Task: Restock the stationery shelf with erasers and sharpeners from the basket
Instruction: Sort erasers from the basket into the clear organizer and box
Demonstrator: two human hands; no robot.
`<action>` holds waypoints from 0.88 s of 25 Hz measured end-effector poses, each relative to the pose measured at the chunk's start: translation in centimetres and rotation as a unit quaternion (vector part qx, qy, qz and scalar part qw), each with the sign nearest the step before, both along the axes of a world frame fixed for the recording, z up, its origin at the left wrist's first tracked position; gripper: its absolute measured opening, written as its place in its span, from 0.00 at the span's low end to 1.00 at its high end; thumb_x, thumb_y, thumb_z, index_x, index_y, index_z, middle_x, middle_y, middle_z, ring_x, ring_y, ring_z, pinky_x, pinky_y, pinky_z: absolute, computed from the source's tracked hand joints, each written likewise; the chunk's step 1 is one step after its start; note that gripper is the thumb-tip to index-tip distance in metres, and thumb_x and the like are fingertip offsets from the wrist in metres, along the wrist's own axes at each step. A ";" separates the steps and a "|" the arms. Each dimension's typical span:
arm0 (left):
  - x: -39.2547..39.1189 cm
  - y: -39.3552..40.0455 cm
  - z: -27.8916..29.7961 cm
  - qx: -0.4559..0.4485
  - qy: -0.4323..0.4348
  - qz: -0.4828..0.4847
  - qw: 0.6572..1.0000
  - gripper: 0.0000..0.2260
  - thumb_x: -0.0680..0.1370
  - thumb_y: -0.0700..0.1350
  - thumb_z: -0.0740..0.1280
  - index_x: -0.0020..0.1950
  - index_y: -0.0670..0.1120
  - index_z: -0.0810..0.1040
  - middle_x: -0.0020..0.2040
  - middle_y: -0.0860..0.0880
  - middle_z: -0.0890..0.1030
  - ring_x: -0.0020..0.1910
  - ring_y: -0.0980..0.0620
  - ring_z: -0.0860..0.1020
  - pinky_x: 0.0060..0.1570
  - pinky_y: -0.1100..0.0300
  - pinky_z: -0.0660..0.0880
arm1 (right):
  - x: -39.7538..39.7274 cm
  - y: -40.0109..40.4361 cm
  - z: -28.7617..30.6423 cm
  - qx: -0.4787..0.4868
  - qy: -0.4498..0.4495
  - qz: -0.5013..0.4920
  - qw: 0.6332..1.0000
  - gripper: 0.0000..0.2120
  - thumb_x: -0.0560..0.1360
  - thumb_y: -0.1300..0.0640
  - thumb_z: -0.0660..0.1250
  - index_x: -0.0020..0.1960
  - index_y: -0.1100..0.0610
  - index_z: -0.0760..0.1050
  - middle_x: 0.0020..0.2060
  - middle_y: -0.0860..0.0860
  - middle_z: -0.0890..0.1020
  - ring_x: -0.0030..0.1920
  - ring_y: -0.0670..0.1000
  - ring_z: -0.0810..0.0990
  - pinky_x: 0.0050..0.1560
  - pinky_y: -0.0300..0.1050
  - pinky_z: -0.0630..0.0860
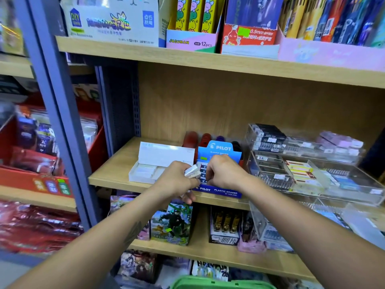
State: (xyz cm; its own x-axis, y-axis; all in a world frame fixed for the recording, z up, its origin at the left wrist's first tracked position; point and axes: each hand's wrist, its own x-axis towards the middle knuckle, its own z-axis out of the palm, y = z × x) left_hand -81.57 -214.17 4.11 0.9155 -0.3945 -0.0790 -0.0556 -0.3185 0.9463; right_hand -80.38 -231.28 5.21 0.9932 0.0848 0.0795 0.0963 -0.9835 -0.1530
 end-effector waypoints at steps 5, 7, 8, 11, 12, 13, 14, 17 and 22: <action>0.2 -0.3 0.4 -0.097 0.013 0.012 0.995 0.06 0.77 0.36 0.71 0.51 0.35 0.78 0.34 0.41 0.79 0.24 0.49 0.76 0.21 0.63 0.70 | -1.9 -0.5 3.0 0.169 -0.003 0.022 0.985 0.13 0.74 0.66 0.69 0.57 0.56 0.83 0.46 0.50 0.85 0.46 0.47 0.82 0.47 0.33 0.77; 0.0 -0.7 0.9 -0.146 0.051 -0.002 0.988 0.06 0.76 0.35 0.72 0.50 0.35 0.78 0.36 0.38 0.78 0.24 0.49 0.73 0.20 0.64 0.66 | -3.6 -0.7 4.3 0.407 0.031 0.050 0.912 0.20 0.73 0.73 0.68 0.61 0.57 0.80 0.48 0.54 0.85 0.42 0.49 0.83 0.43 0.38 0.79; -0.3 -1.0 1.2 -0.156 0.074 -0.014 0.985 0.06 0.75 0.35 0.72 0.50 0.36 0.78 0.36 0.38 0.78 0.24 0.50 0.72 0.20 0.65 0.65 | -4.3 -0.9 4.6 0.450 0.042 0.071 0.889 0.21 0.72 0.73 0.69 0.62 0.57 0.80 0.50 0.55 0.85 0.43 0.50 0.84 0.45 0.40 0.80; -1.1 -1.7 1.8 -0.143 0.113 -0.059 0.982 0.04 0.75 0.34 0.71 0.48 0.37 0.78 0.36 0.39 0.78 0.25 0.51 0.70 0.20 0.66 0.63 | -5.6 -1.8 4.2 0.406 0.010 0.095 0.909 0.13 0.72 0.66 0.75 0.55 0.58 0.83 0.48 0.54 0.86 0.47 0.49 0.85 0.54 0.43 0.81; -1.3 -2.0 2.0 -0.139 0.119 -0.073 0.980 0.05 0.74 0.33 0.71 0.48 0.38 0.77 0.36 0.40 0.78 0.25 0.50 0.71 0.20 0.66 0.63 | -5.8 -2.1 4.2 0.422 0.001 0.084 0.903 0.11 0.71 0.66 0.76 0.53 0.60 0.83 0.45 0.55 0.86 0.45 0.49 0.84 0.54 0.45 0.81; -1.6 -2.2 2.1 -0.140 0.124 -0.087 0.978 0.06 0.74 0.32 0.71 0.49 0.38 0.77 0.36 0.40 0.78 0.26 0.50 0.71 0.20 0.65 0.63 | -6.1 -2.5 4.2 0.452 0.003 0.072 0.889 0.10 0.70 0.67 0.76 0.51 0.62 0.83 0.42 0.56 0.86 0.42 0.49 0.84 0.52 0.46 0.81; -1.8 -2.3 2.2 -0.146 0.130 -0.098 0.976 0.08 0.74 0.32 0.71 0.51 0.38 0.77 0.37 0.40 0.79 0.27 0.50 0.71 0.20 0.66 0.63 | -6.2 -2.8 4.2 0.479 0.012 0.058 0.876 0.10 0.70 0.68 0.76 0.51 0.64 0.82 0.38 0.57 0.85 0.39 0.50 0.83 0.49 0.46 0.81; -2.2 -2.6 2.4 -0.185 0.159 -0.118 0.963 0.10 0.76 0.34 0.70 0.57 0.36 0.77 0.42 0.38 0.80 0.28 0.51 0.72 0.19 0.67 0.64 | -6.9 -3.8 4.5 0.496 0.026 0.030 0.868 0.09 0.71 0.67 0.75 0.50 0.65 0.81 0.32 0.56 0.83 0.31 0.50 0.80 0.37 0.42 0.80; -2.0 -2.6 3.2 -0.257 0.224 -0.096 0.935 0.14 0.81 0.43 0.65 0.62 0.35 0.76 0.46 0.37 0.81 0.27 0.52 0.73 0.20 0.69 0.65 | -7.6 -5.7 5.3 0.503 -0.018 0.006 0.864 0.05 0.73 0.68 0.73 0.48 0.68 0.82 0.34 0.60 0.81 0.35 0.52 0.80 0.35 0.40 0.79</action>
State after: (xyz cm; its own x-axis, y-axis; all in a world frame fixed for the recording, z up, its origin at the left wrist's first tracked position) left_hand -83.56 -216.79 7.31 0.7452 -0.6387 -0.1918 0.3731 0.1609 0.9138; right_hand -87.94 -236.96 10.54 0.9881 -0.0343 0.1501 0.1286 -0.3525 -0.9269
